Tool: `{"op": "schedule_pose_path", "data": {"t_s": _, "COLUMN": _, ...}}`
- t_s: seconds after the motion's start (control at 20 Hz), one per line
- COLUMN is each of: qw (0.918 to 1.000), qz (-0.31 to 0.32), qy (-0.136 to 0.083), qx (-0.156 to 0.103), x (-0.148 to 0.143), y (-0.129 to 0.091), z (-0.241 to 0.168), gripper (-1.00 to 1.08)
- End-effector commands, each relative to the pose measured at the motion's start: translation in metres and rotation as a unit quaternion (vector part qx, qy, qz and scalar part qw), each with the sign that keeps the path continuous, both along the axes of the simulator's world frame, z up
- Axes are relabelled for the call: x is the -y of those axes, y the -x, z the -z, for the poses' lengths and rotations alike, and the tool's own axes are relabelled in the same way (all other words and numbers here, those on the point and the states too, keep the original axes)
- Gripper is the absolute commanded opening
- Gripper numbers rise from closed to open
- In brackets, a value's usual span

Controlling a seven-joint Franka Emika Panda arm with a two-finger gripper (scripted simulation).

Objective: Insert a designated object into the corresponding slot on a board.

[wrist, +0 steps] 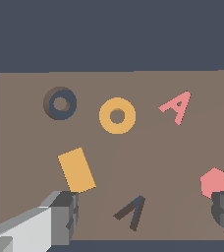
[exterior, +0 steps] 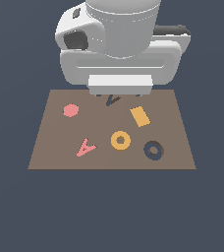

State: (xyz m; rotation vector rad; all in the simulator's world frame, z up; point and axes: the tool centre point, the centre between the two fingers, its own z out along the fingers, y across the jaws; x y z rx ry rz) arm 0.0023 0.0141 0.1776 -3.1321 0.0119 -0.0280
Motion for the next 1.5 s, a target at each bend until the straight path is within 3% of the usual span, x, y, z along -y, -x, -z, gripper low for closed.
{"op": "schedule_pose_path", "data": {"t_s": 0.0, "qw": 1.0, "qz": 0.0, "qy": 0.0, "qx": 0.0, "x": 0.0, "y": 0.0, "z": 0.0, "gripper": 1.0}}
{"op": "schedule_pose_path", "data": {"t_s": 0.45, "qw": 1.0, "qz": -0.002, "qy": 0.001, "qx": -0.001, "x": -0.002, "y": -0.009, "z": 0.018, "gripper": 1.0}}
{"op": "schedule_pose_path", "data": {"t_s": 1.45, "qw": 0.9999, "qz": -0.011, "qy": 0.005, "qx": -0.008, "x": -0.011, "y": -0.061, "z": 0.122, "gripper": 1.0}}
